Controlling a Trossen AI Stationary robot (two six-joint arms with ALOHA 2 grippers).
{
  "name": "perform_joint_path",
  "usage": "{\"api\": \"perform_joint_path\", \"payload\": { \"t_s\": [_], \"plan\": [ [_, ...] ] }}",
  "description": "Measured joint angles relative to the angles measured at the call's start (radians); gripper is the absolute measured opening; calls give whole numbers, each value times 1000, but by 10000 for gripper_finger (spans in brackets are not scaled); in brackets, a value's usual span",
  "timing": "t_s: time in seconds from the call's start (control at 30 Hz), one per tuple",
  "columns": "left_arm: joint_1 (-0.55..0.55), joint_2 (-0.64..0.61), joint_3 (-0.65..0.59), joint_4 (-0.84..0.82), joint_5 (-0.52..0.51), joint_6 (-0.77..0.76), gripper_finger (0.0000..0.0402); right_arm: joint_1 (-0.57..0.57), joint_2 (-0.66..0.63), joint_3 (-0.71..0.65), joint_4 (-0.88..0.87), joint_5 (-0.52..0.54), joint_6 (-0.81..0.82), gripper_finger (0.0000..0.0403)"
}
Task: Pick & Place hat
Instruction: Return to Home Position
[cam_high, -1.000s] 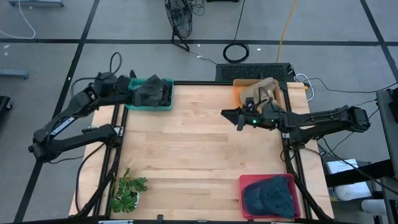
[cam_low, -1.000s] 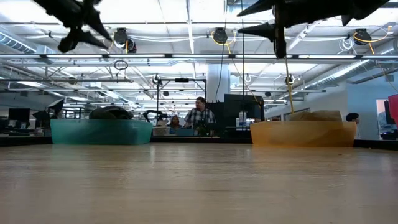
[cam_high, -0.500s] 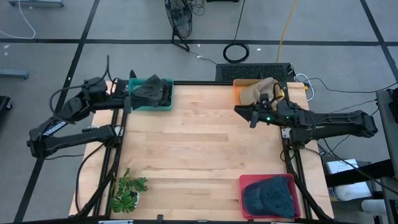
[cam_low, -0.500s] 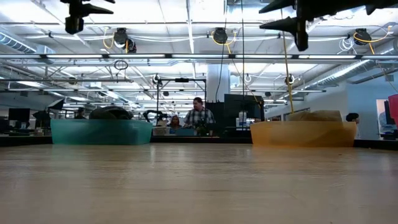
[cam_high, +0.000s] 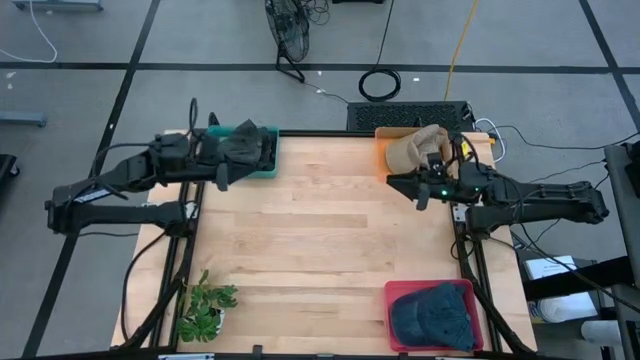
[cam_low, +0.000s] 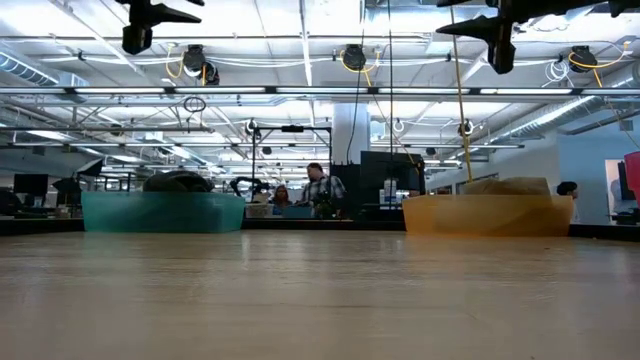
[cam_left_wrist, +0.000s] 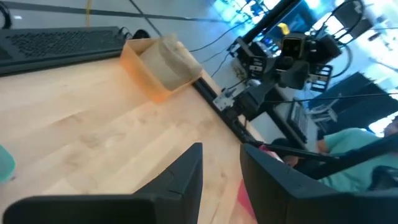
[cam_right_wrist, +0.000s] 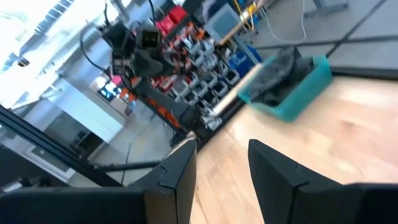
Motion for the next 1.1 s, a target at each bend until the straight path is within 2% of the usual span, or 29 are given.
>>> {"api": "perform_joint_path", "payload": {
  "t_s": [0.13,0.37,0.63,0.8,0.87,0.93,1.03,1.1],
  "plan": [
    [-66,47,0,40,-71,-15,117,2,-4,0,-32,-2,43,128],
    [-127,130,0,156,-110,-27,117,2,-10,0,-28,-4,97,128],
    [-92,212,0,300,104,-160,117,1,-51,0,2,-24,95,128],
    [-72,211,0,333,139,-123,117,-8,-63,0,-10,-24,85,128],
    [-82,206,0,293,103,-101,117,-2,-65,-1,-21,-21,72,128],
    [-99,208,0,252,22,-132,117,5,-69,-25,15,-21,70,126],
    [-121,209,0,211,-68,-141,117,15,-86,-104,151,-25,91,118],
    [-134,208,0,203,-77,-120,117,21,-105,-177,274,-21,125,109]
  ]
}}
